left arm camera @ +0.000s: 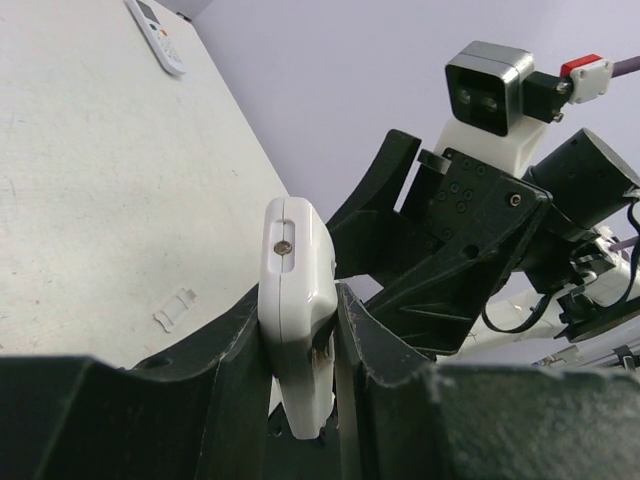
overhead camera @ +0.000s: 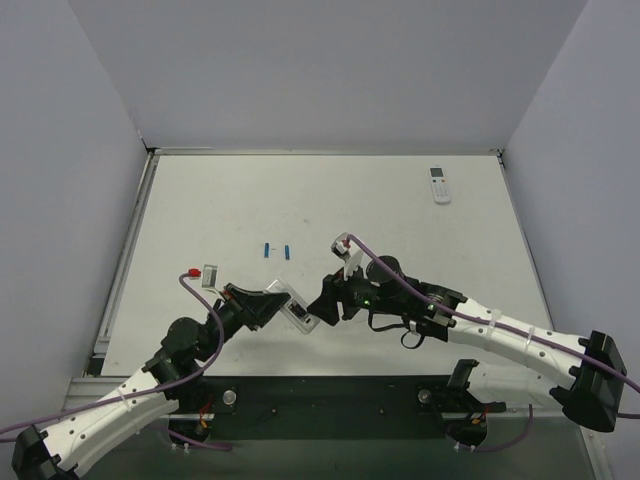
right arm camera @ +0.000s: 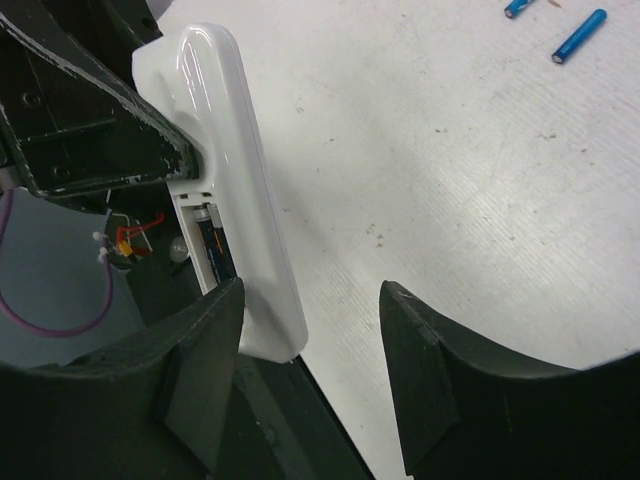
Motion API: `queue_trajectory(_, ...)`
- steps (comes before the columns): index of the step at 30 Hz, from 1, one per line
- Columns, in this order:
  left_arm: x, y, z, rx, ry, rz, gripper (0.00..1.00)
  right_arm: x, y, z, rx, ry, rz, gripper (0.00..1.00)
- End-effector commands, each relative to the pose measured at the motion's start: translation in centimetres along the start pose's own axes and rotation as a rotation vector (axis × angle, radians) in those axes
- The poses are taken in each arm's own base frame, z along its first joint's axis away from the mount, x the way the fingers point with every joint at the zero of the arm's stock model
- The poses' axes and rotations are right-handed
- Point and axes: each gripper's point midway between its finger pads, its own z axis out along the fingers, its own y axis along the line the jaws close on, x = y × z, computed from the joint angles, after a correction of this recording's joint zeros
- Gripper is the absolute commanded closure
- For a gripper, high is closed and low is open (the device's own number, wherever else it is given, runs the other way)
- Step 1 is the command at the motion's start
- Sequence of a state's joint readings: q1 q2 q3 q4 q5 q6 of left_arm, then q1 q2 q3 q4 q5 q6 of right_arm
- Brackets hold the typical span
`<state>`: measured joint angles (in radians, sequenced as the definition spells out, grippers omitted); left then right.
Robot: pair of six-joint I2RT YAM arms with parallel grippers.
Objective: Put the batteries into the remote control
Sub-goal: Load the battery into the remote control, then pick up the battery cover at the center of the board.
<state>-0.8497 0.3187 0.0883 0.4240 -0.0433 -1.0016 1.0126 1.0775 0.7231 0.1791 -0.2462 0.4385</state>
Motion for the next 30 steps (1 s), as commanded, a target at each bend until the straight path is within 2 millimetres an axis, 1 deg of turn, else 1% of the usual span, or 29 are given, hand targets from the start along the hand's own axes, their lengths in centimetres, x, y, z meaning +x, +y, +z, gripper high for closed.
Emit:
queue_trajectory(1,-0.7,0.1,0.1,-0.014,-0.038,0.004,1.0,-2.6,-0.5,-1.9,0.056,-0.037,-0.094,0.48)
queue_trajectory(4,-0.3,1.2,0.0,-0.046,-0.03,-0.008,1.0,-2.9,-0.9,-2.4,0.076,-0.045,-0.107,0.46)
queue_trajectory(5,-0.3,1.3,0.0,-0.055,-0.03,-0.012,1.0,-2.7,-1.5,-2.7,0.107,-0.035,-0.102,0.45)
queue_trajectory(6,-0.3,1.7,0.0,-0.075,-0.032,-0.015,1.0,-3.1,-1.8,-2.8,0.126,-0.045,-0.1,0.45)
queue_trajectory(7,0.0,2.3,-0.1,-0.106,-0.02,-0.012,1.0,-2.6,-2.9,-3.1,0.174,-0.021,-0.088,0.42)
queue_trajectory(8,0.1,2.7,-0.2,-0.13,-0.017,-0.012,1.0,-1.7,-3.8,-3.4,0.216,0.017,-0.077,0.35)
queue_trajectory(9,-0.1,3.2,-0.2,-0.159,-0.023,-0.013,1.0,-1.7,-4.6,-3.7,0.248,0.025,-0.06,0.31)
queue_trajectory(10,0.3,4.2,-0.4,-0.207,-0.007,-0.009,1.0,-1.7,-5.6,-4.0,0.284,0.03,-0.039,0.28)
queue_trajectory(11,0.4,4.6,-0.6,-0.227,-0.006,-0.007,1.0,-0.9,-6.6,-4.4,0.322,0.066,-0.015,0.23)
queue_trajectory(12,0.5,5.0,-0.7,-0.246,-0.004,-0.014,1.0,-0.4,-7.3,-4.7,0.35,0.082,0.006,0.22)
queue_trajectory(13,0.8,5.9,-0.9,-0.278,0.001,-0.013,1.0,0.0,-7.9,-4.9,0.37,0.097,0.022,0.22)
queue_trajectory(14,0.8,6.1,-1.0,-0.285,-0.001,-0.014,1.0,0.9,-9.3,-5.4,0.416,0.132,0.049,0.21)
queue_trajectory(16,1.2,6.7,-1.2,-0.304,0.007,-0.023,1.0,2.3,-10.7,-5.8,0.46,0.181,0.089,0.2)
queue_trajectory(17,1.4,7.1,-1.3,-0.312,0.01,-0.025,1.0,3.4,-12.0,-6.2,0.506,0.226,0.123,0.2)
queue_trajectory(18,1.4,7.2,-1.3,-0.312,0.01,-0.028,1.0,3.9,-12.7,-6.4,0.528,0.246,0.136,0.2)
queue_trajectory(19,1.5,7.3,-1.4,-0.317,0.01,-0.029,1.0,5.1,-13.5,-6.5,0.553,0.285,0.155,0.2)
queue_trajectory(20,1.6,7.5,-1.4,-0.322,0.015,-0.028,1.0,5.6,-14.4,-6.8,0.58,0.3,0.179,0.23)
queue_trajectory(22,1.7,7.7,-1.5,-0.331,0.017,-0.028,1.0,6.9,-15.4,-6.9,0.6,0.343,0.217,0.26)
queue_trajectory(23,1.7,7.8,-1.5,-0.335,0.019,-0.028,1.0,7.5,-15.9,-7.0,0.61,0.36,0.238,0.3)
queue_trajectory(24,1.8,7.9,-1.5,-0.339,0.021,-0.029,1.0,7.7,-16.6,-7.1,0.627,0.366,0.261,0.31)
queue_trajectory(27,2.1,8.3,-1.7,-0.36,0.033,-0.03,1.0,8.7,-17.5,-6.8,0.635,0.414,0.296,0.4)
queue_trajectory(28,2.2,8.5,-1.7,-0.365,0.036,-0.032,1.0,9.4,-17.8,-6.7,0.641,0.445,0.305,0.43)
queue_trajectory(30,2.3,8.6,-1.7,-0.37,0.042,-0.036,1.0,9.8,-18.1,-6.4,0.644,0.465,0.307,0.5)
